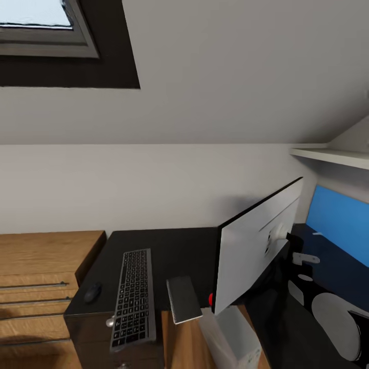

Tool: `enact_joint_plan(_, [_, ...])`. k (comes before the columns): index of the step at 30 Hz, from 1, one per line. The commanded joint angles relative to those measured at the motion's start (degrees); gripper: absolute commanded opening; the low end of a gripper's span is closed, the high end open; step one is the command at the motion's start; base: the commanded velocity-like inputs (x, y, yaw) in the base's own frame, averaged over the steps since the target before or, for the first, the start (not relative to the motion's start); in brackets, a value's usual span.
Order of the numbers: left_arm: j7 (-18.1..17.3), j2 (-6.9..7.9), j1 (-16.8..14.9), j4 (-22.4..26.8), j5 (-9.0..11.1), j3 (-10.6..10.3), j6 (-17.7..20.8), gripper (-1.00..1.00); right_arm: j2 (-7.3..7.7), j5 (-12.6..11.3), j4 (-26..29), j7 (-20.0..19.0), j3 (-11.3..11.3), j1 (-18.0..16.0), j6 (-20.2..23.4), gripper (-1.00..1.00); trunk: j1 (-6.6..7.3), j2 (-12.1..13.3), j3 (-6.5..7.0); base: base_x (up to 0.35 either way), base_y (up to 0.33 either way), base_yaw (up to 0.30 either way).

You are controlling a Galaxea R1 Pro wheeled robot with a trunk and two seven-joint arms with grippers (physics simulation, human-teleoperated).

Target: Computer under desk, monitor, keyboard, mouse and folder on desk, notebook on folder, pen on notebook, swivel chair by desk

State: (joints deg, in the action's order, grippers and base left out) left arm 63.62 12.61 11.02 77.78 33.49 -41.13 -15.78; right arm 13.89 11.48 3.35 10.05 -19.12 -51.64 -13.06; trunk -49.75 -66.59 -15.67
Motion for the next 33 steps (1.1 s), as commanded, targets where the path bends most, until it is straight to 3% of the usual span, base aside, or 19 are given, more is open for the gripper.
enact_joint_plan(1, [0.09,0.04,-0.03,0.09,0.35,-0.09,-0.31,1.0,0.0,0.34,-0.19,0.23,-0.3,-0.04,-0.21,-1.0,0.03,-0.05,-0.07,-0.324,0.0,0.0])
enact_joint_plan(33, [0.01,0.01,-0.03,0.09,0.38,-0.09,-0.31,1.0,-0.06,0.35,-0.19,0.23,-0.3,-0.04,-0.29,-1.0,0.03,-0.05,-0.07,-0.332,0.0,0.0])
